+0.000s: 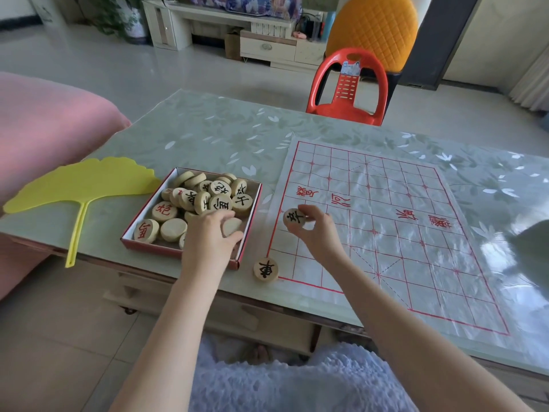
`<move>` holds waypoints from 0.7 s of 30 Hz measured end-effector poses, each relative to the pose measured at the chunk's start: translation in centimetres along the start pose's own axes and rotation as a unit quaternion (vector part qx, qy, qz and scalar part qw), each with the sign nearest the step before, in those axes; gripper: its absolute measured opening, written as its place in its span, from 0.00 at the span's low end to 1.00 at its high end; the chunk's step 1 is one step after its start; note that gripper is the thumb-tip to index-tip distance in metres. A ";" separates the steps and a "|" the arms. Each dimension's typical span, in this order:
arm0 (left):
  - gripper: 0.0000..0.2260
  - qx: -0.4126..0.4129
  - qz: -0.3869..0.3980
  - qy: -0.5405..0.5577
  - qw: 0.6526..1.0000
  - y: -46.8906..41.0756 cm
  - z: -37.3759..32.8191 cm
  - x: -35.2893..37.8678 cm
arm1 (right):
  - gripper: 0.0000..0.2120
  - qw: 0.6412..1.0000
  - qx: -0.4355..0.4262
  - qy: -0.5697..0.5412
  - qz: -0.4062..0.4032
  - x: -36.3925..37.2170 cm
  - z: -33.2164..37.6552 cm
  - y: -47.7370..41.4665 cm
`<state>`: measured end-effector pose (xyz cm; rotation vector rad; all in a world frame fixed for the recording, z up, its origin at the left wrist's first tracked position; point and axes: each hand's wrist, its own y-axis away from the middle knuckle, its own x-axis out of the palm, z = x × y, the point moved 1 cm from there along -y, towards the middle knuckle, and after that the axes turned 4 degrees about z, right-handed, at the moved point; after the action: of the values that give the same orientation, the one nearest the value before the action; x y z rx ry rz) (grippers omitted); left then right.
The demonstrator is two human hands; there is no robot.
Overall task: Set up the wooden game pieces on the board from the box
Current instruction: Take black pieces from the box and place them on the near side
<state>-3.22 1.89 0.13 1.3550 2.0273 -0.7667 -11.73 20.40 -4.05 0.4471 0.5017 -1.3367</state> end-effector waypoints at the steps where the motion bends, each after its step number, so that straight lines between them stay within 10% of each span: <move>1: 0.17 -0.008 -0.001 0.000 1.000 -0.3 0.5 -0.2 | 0.23 1.000 0.004 0.019 -0.004 0.4 0.3 -0.9; 13: 0.20 -0.077 0.015 -0.040 0.996 -1.2 4.8 -1.2 | 0.28 0.988 0.039 0.142 -0.038 2.6 1.4 -3.8; 21: 0.19 -0.146 0.002 -0.126 0.981 -1.0 4.7 -1.3 | 0.19 0.991 -0.109 0.074 0.036 5.5 6.9 -1.4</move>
<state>-3.03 -2.57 -1.93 1.0409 1.8509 -0.5774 -11.66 11.78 -1.68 0.3801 0.7399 -1.1688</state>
